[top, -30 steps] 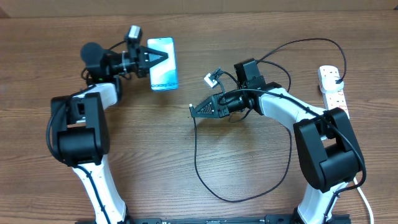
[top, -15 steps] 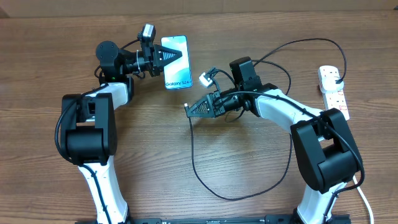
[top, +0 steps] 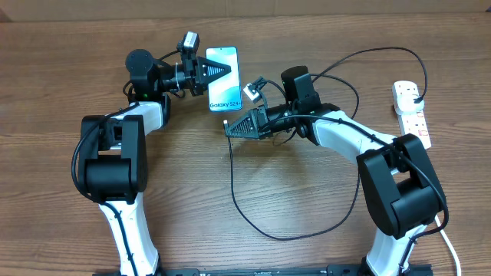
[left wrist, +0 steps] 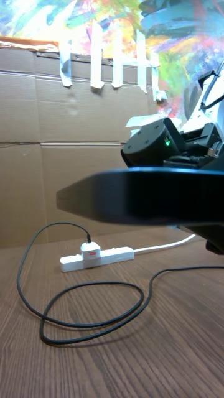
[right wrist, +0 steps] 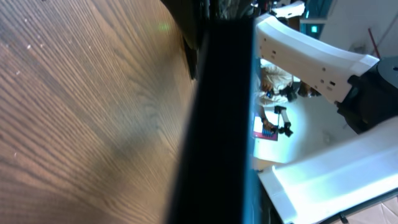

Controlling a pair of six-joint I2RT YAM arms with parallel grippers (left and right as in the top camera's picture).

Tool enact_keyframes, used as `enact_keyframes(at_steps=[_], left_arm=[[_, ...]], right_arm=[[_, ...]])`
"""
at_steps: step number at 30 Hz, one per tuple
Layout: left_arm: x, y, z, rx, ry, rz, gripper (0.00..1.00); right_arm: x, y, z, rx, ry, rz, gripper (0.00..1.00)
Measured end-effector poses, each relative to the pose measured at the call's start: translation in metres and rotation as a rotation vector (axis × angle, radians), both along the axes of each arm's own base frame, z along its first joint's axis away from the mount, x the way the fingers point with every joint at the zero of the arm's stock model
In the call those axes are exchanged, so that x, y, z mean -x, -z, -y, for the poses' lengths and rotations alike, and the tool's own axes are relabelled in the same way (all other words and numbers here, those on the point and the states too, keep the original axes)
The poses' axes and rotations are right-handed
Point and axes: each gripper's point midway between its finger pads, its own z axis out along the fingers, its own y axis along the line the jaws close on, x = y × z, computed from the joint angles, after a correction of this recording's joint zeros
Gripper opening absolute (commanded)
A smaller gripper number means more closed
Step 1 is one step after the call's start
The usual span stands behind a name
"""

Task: Plug charger to phone and switch on socket

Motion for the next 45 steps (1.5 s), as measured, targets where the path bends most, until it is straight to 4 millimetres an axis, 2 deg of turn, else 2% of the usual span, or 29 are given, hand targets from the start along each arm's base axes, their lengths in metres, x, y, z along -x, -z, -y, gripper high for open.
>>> enact_keyframes(at_steps=[7,45], left_arm=[[0.002,0.0,0.0,-0.002,0.014,0.002,0.05],[0.005,0.001,0.0,-0.005,0.027,0.007,0.04]], right_arm=[[-0.006,-0.006,-0.002,-0.013,0.019,0.005,0.04],[-0.011,-0.012,-0.003,-0.021,0.035,-0.029,0.04]])
